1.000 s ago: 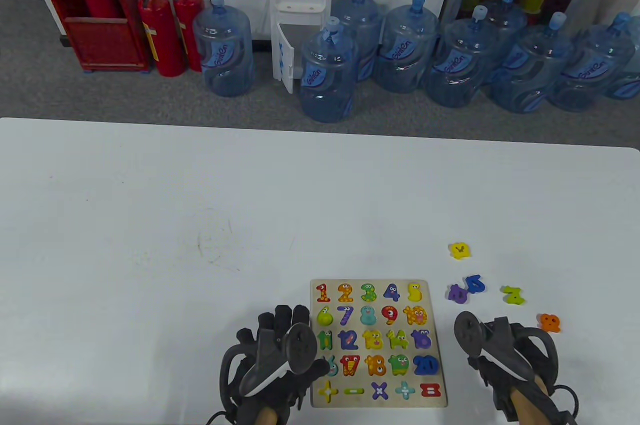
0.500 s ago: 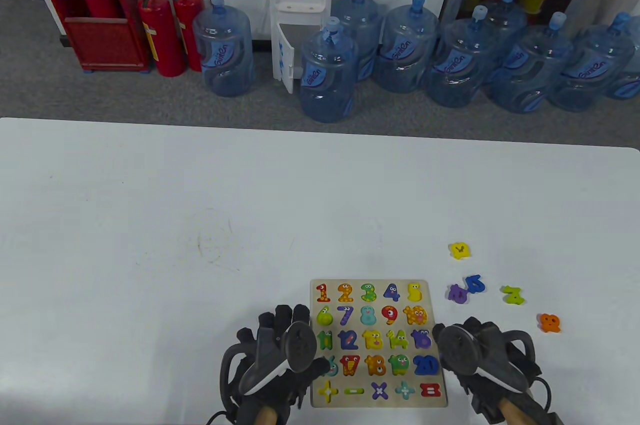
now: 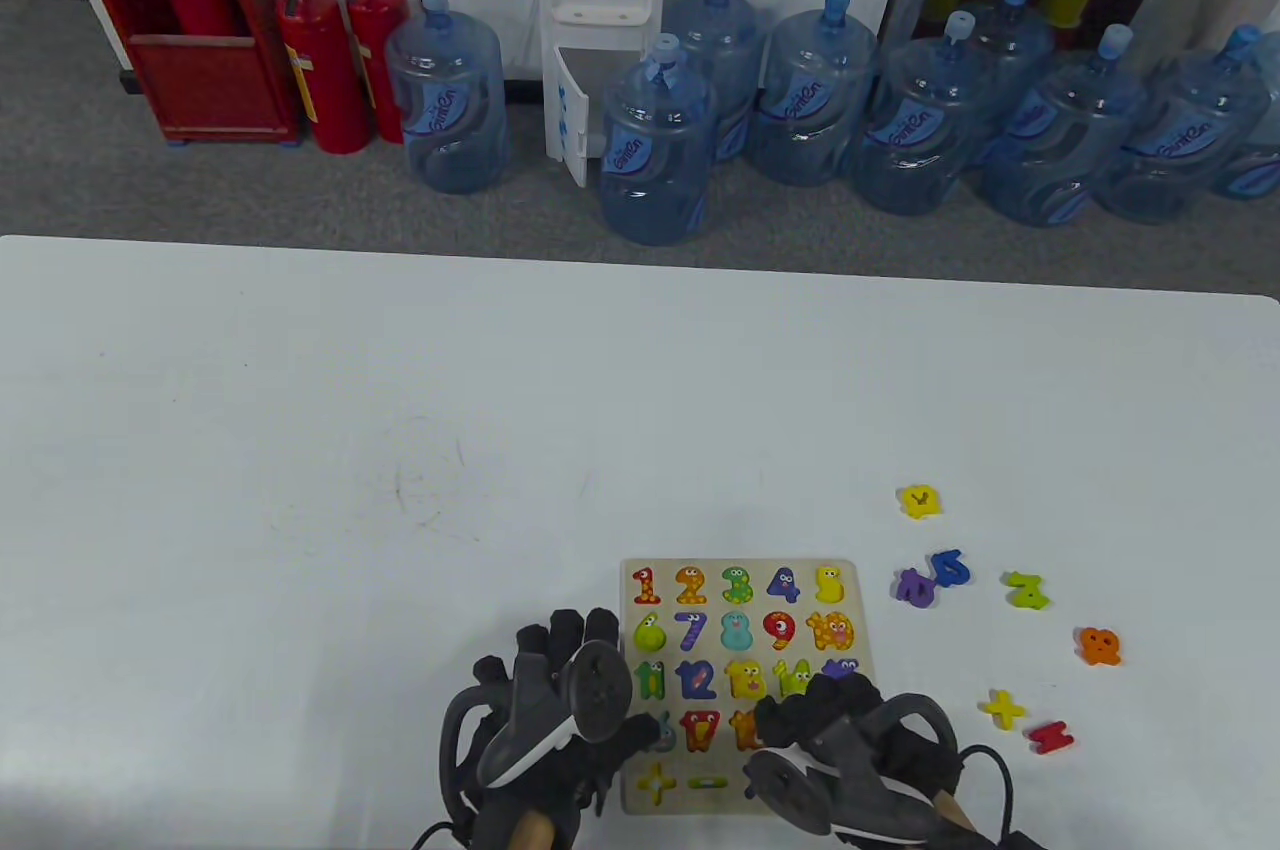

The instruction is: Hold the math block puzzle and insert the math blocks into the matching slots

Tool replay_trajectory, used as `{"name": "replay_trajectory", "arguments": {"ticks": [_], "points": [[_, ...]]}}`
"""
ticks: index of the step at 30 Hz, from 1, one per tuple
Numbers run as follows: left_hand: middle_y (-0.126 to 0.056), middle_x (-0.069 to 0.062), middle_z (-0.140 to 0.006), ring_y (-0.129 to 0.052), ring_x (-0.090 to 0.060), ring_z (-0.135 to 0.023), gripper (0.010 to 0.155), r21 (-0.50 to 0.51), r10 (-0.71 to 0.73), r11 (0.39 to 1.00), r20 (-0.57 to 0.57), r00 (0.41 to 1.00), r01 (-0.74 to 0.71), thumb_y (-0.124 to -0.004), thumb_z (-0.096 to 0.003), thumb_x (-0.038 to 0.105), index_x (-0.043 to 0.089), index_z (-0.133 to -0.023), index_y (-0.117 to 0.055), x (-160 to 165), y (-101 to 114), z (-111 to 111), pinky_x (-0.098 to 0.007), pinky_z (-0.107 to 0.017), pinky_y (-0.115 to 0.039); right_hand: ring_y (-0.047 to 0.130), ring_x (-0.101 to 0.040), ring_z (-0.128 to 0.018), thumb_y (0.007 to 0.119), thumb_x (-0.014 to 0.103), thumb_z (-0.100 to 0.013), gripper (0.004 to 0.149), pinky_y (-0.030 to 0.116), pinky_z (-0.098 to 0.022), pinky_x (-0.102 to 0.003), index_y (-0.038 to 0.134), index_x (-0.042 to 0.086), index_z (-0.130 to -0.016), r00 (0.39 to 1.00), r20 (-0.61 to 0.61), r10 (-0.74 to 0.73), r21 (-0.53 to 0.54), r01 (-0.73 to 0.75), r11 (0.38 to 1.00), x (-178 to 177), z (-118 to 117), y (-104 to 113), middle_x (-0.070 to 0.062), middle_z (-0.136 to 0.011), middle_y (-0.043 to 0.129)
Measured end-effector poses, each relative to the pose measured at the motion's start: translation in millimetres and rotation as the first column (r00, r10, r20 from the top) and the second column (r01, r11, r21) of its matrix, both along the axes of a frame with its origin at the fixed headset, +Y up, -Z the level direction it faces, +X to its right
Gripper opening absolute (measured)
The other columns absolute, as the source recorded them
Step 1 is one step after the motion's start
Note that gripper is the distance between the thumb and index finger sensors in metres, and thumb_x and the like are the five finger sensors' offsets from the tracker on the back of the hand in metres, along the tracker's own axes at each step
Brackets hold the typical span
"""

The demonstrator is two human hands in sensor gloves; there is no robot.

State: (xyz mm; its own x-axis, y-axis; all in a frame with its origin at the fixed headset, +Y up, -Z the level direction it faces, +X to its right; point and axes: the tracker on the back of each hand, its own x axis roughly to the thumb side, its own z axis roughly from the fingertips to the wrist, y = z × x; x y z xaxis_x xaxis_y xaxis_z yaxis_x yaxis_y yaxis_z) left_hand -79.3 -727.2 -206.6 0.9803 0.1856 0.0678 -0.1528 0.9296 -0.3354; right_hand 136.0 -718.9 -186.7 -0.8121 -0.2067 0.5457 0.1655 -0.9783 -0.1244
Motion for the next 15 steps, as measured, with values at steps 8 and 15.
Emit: {"name": "replay_trajectory", "arguments": {"ticks": [8, 15], "points": [[-0.027, -0.005, -0.115, -0.037, -0.045, -0.111, 0.094, 0.003, 0.003, 1.000, 0.002, 1.000, -0.003, -0.067, -0.0343, 0.068, 0.029, -0.109, -0.025, 0.0, 0.5, -0.1, -0.077, -0.071, -0.043, 0.094, -0.017, -0.057, 0.089, 0.038, -0.019, 0.057, 0.078, -0.054, -0.040, 0.087, 0.027, -0.075, 0.998, -0.066, -0.005, -0.030, 0.003, 1.000, -17.4, 6.9, -6.5, 0.002, -0.070, 0.096], [-0.027, -0.006, -0.115, -0.037, -0.045, -0.110, 0.094, 0.005, 0.004, 1.000, 0.002, 1.000, -0.004, -0.067, -0.0343, 0.068, 0.029, -0.109, -0.025, 0.0, 0.2, -0.3, -0.077, -0.071, -0.043, 0.094, -0.016, -0.057, 0.085, 0.042, -0.020, 0.057, 0.078, -0.053, -0.039, 0.086, 0.028, -0.076, 0.997, -0.081, 0.004, -0.031, -0.006, 0.999, -17.6, 8.4, -11.2, 0.003, -0.071, 0.096]]}}
